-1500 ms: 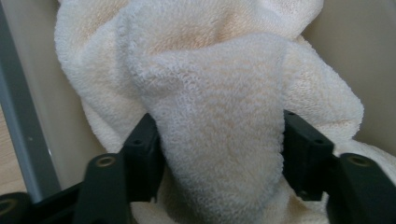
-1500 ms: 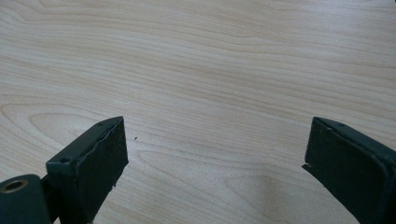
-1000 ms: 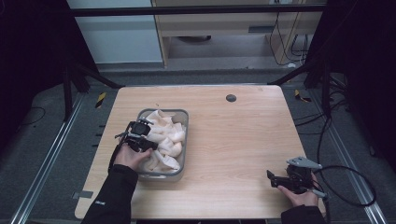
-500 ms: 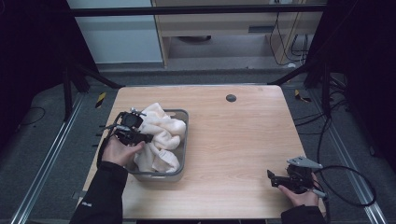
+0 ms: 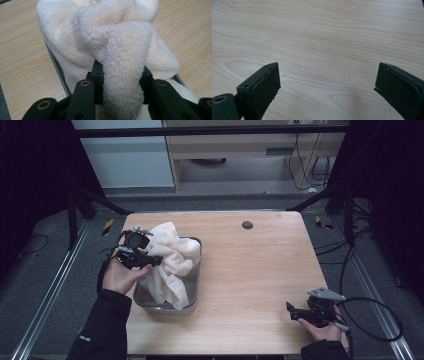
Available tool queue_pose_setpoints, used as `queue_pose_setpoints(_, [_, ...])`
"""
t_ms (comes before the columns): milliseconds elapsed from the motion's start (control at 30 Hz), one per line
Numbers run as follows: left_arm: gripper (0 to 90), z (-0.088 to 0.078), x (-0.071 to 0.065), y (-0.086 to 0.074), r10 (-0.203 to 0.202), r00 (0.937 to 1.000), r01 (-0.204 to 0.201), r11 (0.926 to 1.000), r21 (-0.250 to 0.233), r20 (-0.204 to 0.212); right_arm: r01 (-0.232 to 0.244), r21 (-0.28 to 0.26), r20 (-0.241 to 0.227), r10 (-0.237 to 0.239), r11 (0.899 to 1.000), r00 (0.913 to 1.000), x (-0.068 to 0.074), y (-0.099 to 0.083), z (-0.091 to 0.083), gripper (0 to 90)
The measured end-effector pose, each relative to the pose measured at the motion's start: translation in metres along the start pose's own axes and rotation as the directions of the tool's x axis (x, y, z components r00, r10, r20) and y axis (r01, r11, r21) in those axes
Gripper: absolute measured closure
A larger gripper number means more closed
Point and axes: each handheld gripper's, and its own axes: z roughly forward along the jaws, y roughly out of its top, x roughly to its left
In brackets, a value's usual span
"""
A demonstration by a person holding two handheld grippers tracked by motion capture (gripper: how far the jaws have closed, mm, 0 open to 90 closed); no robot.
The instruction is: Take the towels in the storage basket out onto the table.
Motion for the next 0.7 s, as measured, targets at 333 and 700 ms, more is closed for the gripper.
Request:
queue_pose_setpoints(333, [67.2,-0.025,-0.005,0.015,0.025,0.9997,-0.025,0.9983,-0.053,0.004,0.003,0.0,-0.001,-0.003,1.0,1.0,-0.001,0.0,0.0,5.8])
queue_pose_setpoints(700, [67.2,-0.044,-0.01,0.026,0.047,0.9987,-0.045,0.9964,-0.072,0.019,0.004,-0.005,0.002,-0.004,1.0,1.0,-0.002,0.0,0.0,5.8])
